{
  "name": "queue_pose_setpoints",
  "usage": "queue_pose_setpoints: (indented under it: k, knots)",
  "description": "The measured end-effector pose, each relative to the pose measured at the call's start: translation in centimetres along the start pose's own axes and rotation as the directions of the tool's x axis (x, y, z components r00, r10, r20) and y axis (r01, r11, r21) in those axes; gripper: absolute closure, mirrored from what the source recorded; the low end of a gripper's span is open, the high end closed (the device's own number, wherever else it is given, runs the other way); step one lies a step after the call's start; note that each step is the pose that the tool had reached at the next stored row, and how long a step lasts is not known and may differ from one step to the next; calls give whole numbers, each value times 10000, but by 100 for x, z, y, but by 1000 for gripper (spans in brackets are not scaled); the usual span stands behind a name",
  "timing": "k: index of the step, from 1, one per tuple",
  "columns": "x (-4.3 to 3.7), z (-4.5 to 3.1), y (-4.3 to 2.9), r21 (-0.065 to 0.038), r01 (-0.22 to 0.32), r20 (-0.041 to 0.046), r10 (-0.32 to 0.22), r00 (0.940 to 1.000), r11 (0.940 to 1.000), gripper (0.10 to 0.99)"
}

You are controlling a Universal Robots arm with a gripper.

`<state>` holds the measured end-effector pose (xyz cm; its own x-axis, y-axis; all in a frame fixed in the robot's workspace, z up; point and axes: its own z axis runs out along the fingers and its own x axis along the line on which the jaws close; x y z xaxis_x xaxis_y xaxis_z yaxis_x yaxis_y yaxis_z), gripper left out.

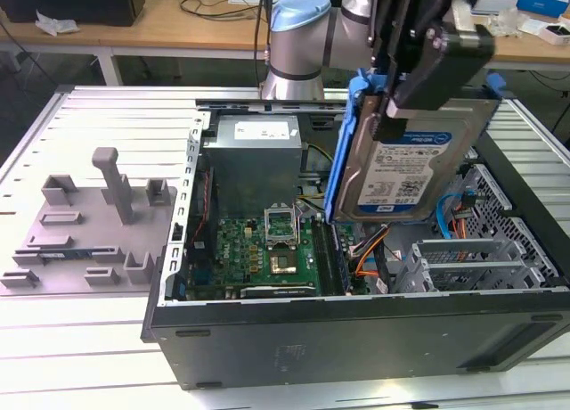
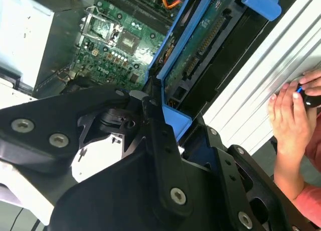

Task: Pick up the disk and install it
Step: 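Insert the disk into the insertion slot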

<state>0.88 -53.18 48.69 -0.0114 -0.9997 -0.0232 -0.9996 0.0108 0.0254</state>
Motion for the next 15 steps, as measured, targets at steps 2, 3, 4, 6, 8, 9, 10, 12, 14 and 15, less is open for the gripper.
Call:
queue_pose_setpoints:
  k: [2,3,4,6,8,9,10,12,14,15]
  knots:
    - [30,-1,-54,-3,-1,0,1,10000,10000,722]
    - [50,-2,-113,-8,0,0,0,10000,10000,722]
    - [72,-4,-205,-11,-1,0,1,10000,10000,722]
    - [87,-7,-326,-13,0,-1,0,10000,10000,722]
    - [96,-8,-406,-13,-2,0,2,10000,10000,722]
    - [99,-9,-457,-14,-1,-1,1,10000,10000,722]
    - [100,-9,-502,-13,0,-1,0,10000,10000,722]
    - [101,-9,-618,-14,0,0,0,10000,10000,722]
    - [100,-7,-724,-14,-2,0,2,10000,10000,722]
    - [99,-7,-775,-13,-1,0,1,10000,10000,722]
